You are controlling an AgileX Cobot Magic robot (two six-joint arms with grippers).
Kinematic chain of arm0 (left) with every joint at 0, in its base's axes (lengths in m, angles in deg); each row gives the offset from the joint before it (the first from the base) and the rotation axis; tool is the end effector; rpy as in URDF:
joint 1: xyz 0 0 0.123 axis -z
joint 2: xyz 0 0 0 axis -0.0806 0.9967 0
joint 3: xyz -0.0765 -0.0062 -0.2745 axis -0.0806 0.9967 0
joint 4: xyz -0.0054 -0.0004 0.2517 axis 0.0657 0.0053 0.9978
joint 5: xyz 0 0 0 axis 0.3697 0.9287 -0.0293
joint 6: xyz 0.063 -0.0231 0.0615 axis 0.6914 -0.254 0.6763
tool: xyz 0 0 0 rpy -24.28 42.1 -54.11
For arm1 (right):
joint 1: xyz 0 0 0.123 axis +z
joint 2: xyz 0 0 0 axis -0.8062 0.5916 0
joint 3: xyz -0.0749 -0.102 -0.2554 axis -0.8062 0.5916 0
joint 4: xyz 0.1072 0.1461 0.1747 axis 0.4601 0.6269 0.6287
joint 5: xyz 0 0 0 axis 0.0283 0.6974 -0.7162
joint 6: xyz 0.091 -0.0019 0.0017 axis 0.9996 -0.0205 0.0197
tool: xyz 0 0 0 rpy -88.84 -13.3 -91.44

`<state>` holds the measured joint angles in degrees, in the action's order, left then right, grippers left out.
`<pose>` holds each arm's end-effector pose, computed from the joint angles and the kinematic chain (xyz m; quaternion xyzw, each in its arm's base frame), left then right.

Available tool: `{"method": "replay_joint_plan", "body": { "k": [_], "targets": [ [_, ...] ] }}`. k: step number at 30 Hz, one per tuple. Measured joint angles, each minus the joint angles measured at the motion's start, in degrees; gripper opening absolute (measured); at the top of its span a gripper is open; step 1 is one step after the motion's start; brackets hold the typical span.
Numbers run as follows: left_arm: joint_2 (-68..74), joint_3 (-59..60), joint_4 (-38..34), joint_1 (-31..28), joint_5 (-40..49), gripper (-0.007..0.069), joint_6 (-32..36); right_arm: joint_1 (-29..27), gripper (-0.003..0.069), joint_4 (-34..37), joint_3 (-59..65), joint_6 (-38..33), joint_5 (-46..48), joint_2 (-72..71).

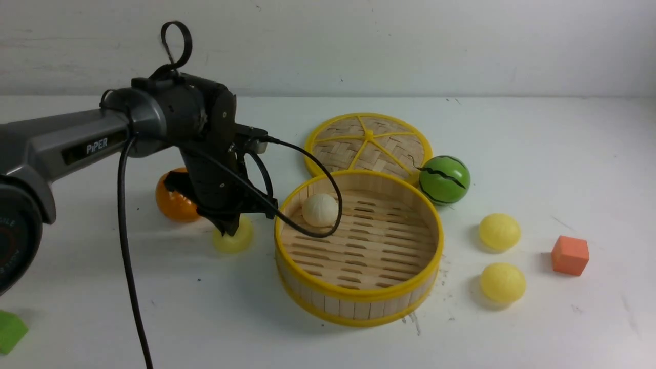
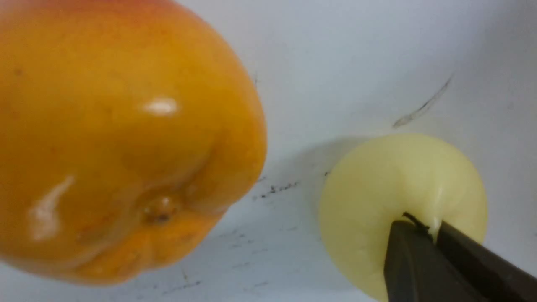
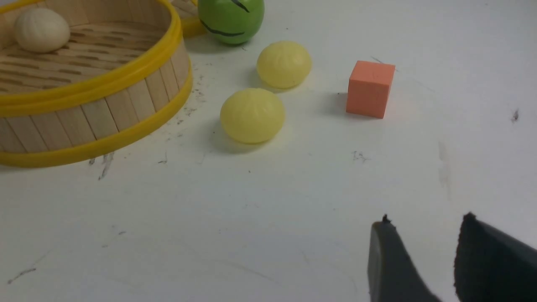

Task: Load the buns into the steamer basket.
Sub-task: Use the left arm to grab a steamed stuffed bun, then use the left arm to put the steamed stuffed bun into the steamer

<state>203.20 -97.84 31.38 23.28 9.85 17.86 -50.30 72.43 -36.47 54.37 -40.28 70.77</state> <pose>0.4279 -0.1376 0.1968 0.1432 0.9779 0.0084 0.1522 0.0517 0.0064 0.1729 -0.0220 0.8067 0.0412 0.5891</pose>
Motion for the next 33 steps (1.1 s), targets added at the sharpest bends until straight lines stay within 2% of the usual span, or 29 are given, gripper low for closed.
{"method": "replay_joint_plan", "body": {
  "k": [4,7,12,15,20,24,27,33],
  "targets": [
    [-4.07,0.39,0.0,0.55,2.88,-0.0013,-1.52,0.0,0.0241,0.0,0.0,0.0,0.0,0.0],
    [-10.08,0.33,-0.09,3.36,4.66,-0.0013,-2.48,0.0,0.0241,0.0,0.0,0.0,0.0,0.0],
    [-12.78,0.22,-1.51,12.75,4.42,-0.0013,-0.84,0.0,0.0241,0.0,0.0,0.0,0.0,0.0],
    [-10.73,0.22,-2.27,15.99,2.71,-0.0013,-0.44,0.0,0.0241,0.0,0.0,0.0,0.0,0.0],
    [-5.42,0.22,-2.1,16.79,0.73,-0.0013,-0.28,0.0,0.0241,0.0,0.0,0.0,0.0,0.0],
    [-2.68,0.29,0.24,16.67,-0.71,0.0015,0.02,0.0,0.0241,0.0,0.0,0.0,0.0,0.0],
    [-2.25,0.29,0.8,16.65,-1.01,0.012,0.02,0.0,0.0241,0.0,0.0,0.0,0.0,0.0],
    [-4.95,0.4,-0.05,16.65,0.42,0.0434,-0.59,0.0,0.0241,0.0,0.0,0.0,0.0,0.0]
  ]
}}
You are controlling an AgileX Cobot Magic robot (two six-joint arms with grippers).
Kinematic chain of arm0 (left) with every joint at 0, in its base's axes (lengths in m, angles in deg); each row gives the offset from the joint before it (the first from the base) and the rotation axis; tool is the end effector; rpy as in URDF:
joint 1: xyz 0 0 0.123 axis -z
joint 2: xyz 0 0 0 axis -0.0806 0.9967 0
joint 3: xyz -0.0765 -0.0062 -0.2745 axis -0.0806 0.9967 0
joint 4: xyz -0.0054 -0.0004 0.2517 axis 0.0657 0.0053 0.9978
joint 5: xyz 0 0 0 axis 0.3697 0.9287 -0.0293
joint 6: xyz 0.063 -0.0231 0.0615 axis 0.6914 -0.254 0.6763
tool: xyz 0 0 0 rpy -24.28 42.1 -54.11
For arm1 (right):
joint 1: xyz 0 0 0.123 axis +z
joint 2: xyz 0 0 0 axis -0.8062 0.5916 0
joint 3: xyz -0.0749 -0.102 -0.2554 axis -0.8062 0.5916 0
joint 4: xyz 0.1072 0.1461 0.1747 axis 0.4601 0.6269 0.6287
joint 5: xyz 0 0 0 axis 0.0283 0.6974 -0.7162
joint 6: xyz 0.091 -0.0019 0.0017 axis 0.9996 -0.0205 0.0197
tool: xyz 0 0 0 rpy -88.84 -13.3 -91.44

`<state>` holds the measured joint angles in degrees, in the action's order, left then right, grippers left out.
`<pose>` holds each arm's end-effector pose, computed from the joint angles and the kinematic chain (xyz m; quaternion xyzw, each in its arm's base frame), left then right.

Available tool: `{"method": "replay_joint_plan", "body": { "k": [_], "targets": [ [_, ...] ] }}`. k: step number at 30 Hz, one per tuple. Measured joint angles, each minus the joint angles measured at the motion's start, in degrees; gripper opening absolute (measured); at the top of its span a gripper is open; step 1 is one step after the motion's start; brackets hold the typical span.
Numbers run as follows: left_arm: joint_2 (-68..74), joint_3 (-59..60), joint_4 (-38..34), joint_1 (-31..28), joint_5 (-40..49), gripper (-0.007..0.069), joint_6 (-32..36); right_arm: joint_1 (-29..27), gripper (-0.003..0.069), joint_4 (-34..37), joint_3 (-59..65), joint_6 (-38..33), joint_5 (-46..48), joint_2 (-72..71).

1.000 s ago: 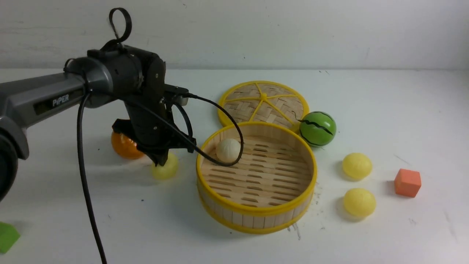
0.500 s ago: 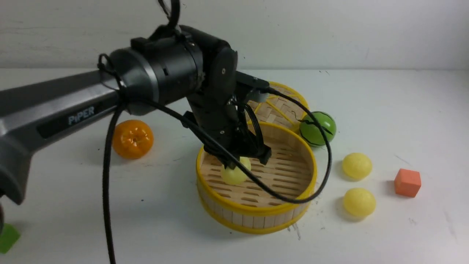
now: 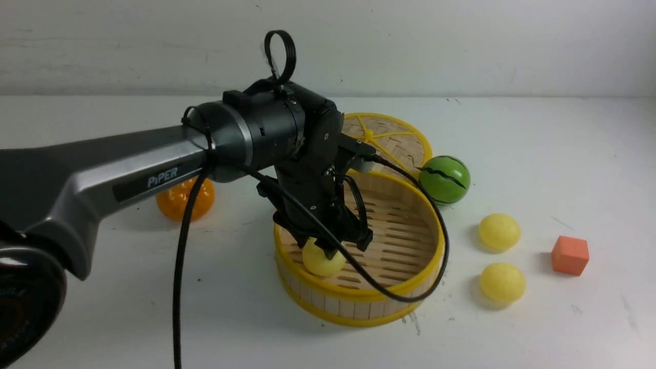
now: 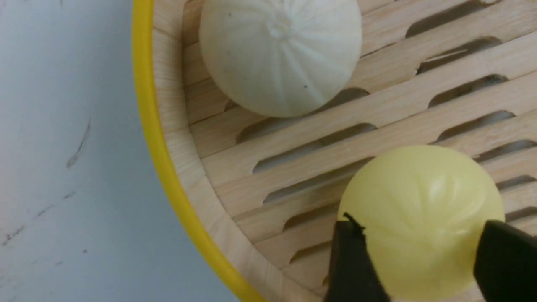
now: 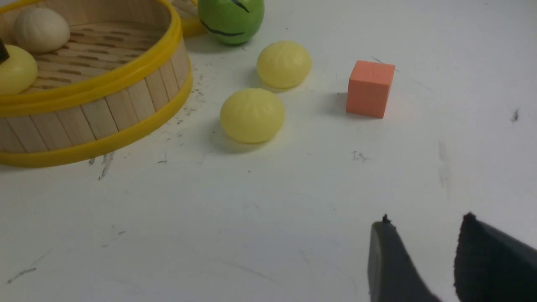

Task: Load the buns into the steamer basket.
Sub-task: Use the right arm to grab a steamed stuffed bun

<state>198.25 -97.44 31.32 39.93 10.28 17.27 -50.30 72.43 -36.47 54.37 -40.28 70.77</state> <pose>0.3627 -0.2490 0.2331 0.2750 0.9431 -0.0263 0.1851 0.0517 0.0064 0.1729 -0.0220 0.8067 0.0412 0.5891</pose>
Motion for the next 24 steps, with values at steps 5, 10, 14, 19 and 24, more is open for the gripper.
{"method": "replay_joint_plan", "body": {
  "k": [5,10,14,19,24],
  "targets": [
    [-8.1,0.0,-0.81,0.0,3.45,0.0493,-2.63,0.0,0.0241,0.0,0.0,0.0,0.0,0.0],
    [-28.17,5.95,-0.86,0.0,8.1,0.0147,-5.25,0.0,0.0241,0.0,0.0,0.0,0.0,0.0],
    [-44.57,19.22,-2.04,0.0,2.09,-0.0013,-5.43,0.0,0.0241,0.0,0.0,0.0,0.0,0.0],
    [-67.34,45.82,-9.15,0.0,-16.2,-0.0013,-4.59,0.0,0.0241,0.0,0.0,0.0,0.0,0.0],
    [-81.36,64.57,-13.47,0.0,-30.07,-0.0013,-0.21,0.0,0.0241,0.0,0.0,0.0,0.0,0.0]
  ]
}}
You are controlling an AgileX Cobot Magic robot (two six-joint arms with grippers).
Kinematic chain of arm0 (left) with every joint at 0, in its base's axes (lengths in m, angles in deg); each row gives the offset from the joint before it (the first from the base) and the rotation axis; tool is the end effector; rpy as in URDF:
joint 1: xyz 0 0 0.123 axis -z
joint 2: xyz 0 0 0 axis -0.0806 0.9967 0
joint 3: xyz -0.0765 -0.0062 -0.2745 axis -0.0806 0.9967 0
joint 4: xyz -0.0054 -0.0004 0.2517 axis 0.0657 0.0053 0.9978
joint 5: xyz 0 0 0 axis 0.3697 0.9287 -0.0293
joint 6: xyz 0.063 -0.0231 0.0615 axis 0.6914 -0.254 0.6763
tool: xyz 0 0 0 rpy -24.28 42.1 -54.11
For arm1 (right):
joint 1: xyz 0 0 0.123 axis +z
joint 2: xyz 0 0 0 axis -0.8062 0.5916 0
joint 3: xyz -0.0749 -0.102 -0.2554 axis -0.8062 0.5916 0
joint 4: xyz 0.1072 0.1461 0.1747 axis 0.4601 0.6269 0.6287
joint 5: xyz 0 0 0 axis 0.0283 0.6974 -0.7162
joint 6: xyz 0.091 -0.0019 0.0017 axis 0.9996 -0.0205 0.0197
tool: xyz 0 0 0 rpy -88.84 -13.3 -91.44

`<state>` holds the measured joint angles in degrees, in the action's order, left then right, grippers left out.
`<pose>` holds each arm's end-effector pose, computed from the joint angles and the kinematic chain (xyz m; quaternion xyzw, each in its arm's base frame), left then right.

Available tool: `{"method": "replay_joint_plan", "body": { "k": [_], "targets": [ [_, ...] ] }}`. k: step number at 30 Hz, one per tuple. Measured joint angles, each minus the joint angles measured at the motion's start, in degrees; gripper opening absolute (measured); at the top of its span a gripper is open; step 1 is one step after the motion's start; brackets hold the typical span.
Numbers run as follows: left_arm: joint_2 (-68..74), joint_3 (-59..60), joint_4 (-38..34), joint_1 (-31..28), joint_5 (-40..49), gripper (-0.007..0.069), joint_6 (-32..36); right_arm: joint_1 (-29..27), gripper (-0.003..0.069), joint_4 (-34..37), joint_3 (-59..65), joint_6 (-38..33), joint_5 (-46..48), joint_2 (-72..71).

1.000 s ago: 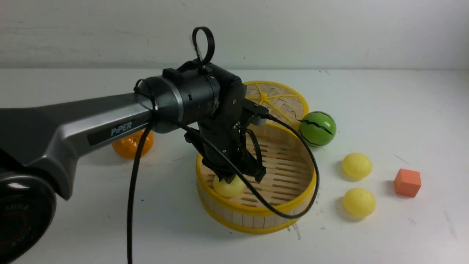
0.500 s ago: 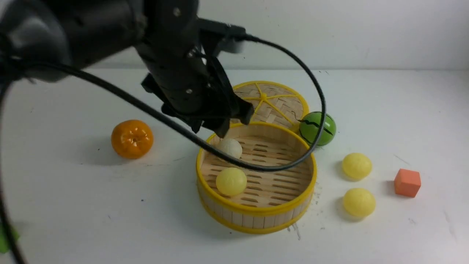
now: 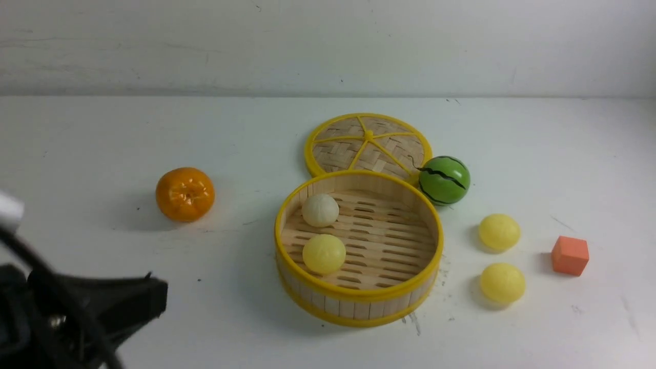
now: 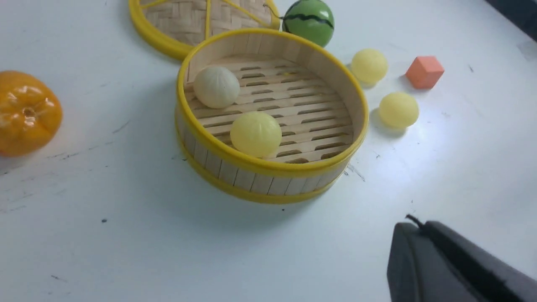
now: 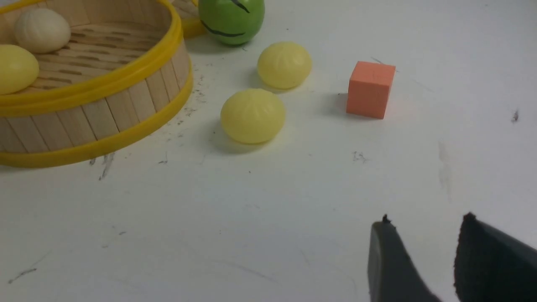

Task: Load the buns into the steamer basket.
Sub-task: Use the right arm to grab a steamed stuffed bun

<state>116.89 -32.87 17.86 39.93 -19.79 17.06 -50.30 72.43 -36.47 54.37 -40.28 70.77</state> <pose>0.0980 -0.0761 0.3134 0.1775 0.8086 -0.2520 0.5011 0.0517 0.0064 0.1729 -0.0220 0.8067 0.0412 0.5891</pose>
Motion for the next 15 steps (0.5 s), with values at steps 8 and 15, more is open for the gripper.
{"method": "replay_joint_plan", "body": {
  "k": [8,15],
  "targets": [
    [-18.32,19.02,-5.96,0.0,-14.74,-0.0013,1.23,0.0,0.0241,8.06,0.47,3.18,-2.58,0.0],
    [-22.34,23.28,-6.71,0.0,-15.95,-0.0013,1.23,0.0,0.0241,28.93,0.61,7.44,-12.39,0.0]
  ]
}}
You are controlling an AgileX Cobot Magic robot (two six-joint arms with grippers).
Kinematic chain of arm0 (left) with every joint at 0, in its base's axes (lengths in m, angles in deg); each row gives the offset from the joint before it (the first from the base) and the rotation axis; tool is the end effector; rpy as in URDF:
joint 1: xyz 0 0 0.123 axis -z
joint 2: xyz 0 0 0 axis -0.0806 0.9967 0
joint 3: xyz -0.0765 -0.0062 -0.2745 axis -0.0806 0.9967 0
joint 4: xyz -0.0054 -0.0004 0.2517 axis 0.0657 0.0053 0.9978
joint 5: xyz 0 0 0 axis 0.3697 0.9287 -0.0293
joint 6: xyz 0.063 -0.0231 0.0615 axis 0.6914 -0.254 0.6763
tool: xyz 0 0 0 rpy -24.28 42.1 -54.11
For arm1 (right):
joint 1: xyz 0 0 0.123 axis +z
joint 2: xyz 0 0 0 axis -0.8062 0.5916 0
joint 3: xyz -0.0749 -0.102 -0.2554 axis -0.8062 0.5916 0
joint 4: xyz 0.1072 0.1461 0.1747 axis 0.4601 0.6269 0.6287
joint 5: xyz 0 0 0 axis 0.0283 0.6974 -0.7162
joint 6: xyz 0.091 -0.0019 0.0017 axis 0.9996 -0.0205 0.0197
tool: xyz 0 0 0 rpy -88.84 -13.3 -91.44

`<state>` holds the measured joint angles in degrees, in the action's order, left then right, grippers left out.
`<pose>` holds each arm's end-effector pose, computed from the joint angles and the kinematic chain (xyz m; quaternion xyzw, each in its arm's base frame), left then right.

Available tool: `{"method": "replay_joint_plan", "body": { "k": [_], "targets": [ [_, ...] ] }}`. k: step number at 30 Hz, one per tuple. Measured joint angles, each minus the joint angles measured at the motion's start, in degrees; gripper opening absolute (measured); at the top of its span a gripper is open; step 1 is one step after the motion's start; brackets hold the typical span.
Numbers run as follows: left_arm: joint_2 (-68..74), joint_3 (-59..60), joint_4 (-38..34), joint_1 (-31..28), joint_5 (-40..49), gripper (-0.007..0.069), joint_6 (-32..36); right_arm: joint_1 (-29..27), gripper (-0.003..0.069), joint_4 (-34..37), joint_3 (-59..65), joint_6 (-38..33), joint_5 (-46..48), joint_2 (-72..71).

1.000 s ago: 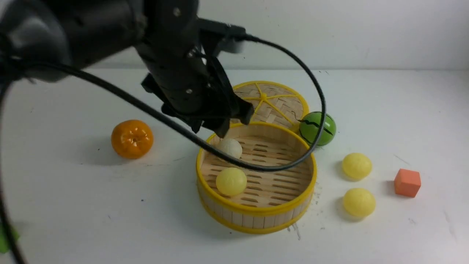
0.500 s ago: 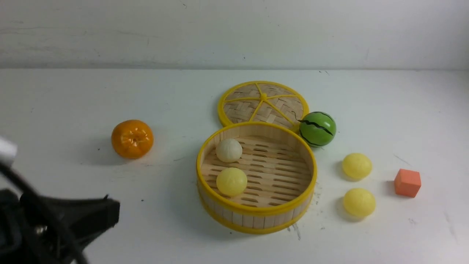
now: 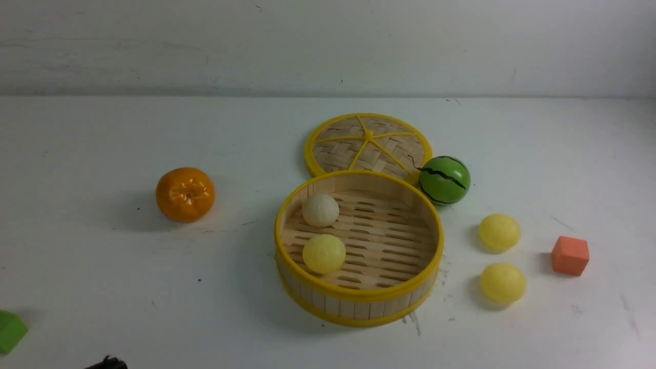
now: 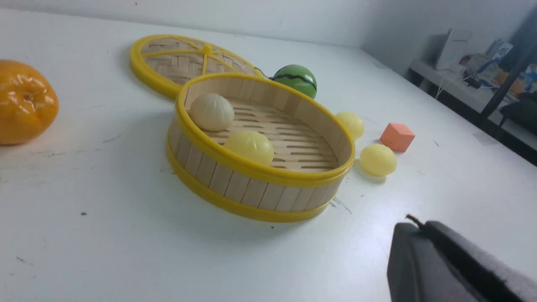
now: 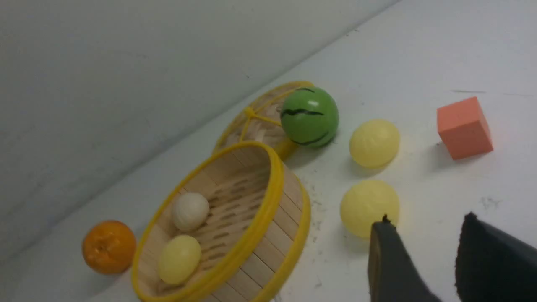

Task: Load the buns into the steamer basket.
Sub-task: Use the right arm to grab a steamed stuffed bun

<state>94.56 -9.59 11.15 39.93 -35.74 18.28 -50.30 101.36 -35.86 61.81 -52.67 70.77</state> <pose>0.0576 -0.0450 0.2380 0.1185 0.7380 -0.3157 0.5844 0.0555 0.0124 0.1912 0.1867 0.7084 0.2747 0.6228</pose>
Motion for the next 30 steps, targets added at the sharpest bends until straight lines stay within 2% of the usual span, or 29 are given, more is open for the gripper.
{"method": "replay_joint_plan", "body": {
  "k": [3,7,10,12,13,14,16,19,20,23,26,30],
  "targets": [
    [-0.19,0.22,0.0,0.0,0.93,-0.0013,0.0,0.0,0.0234,5.94,-0.48,0.03,-0.74,0.0],
    [-0.23,0.22,0.0,0.0,1.7,-0.0013,0.0,0.0,0.0204,6.88,-10.11,-3.63,11.91,6.7],
    [-0.23,0.22,0.0,0.0,1.76,-0.0013,0.0,0.0,0.0177,1.32,-23.8,-8.95,27.15,23.05],
    [-0.23,0.22,0.0,0.0,1.76,-0.0013,0.0,0.0,0.0167,-1.17,-28.08,-9.97,31.41,28.65],
    [-0.23,0.22,0.0,0.0,1.78,-0.0013,0.0,0.0,0.0146,-6.33,-34.97,-10.79,38.24,38.79],
    [-0.23,0.22,0.0,0.0,1.83,-0.0013,0.0,0.0,0.0144,-6.33,-35.68,-10.79,38.24,39.88],
    [-0.23,0.22,0.0,0.0,1.83,-0.0013,0.0,0.0,0.0108,-11.19,-43.87,-11.11,43.59,53.59],
    [-0.23,0.22,0.0,0.0,1.95,-0.0013,0.0,0.71,0.0078,-12.6,-47.99,-11.11,44.6,62.81],
    [-0.23,0.22,0.0,0.0,2.07,-0.0013,0.0,2.78,0.0056,-13.71,-51.52,-11.11,44.64,69.49],
    [-0.23,0.22,0.0,0.0,2.11,-0.0013,0.0,6.37,0.0041,-15.34,-57.26,-10.1,43.76,77.49],
    [-0.23,0.22,0.0,0.0,2.11,-0.0013,0.0,7.98,0.0041,-17.18,-61.41,-8.26,43.85,82.28],
    [-0.23,0.22,0.0,0.0,2.11,-0.0013,0.05,9.72,0.0084,-20.61,-68.84,-4.26,44.84,93.22]
  ]
}}
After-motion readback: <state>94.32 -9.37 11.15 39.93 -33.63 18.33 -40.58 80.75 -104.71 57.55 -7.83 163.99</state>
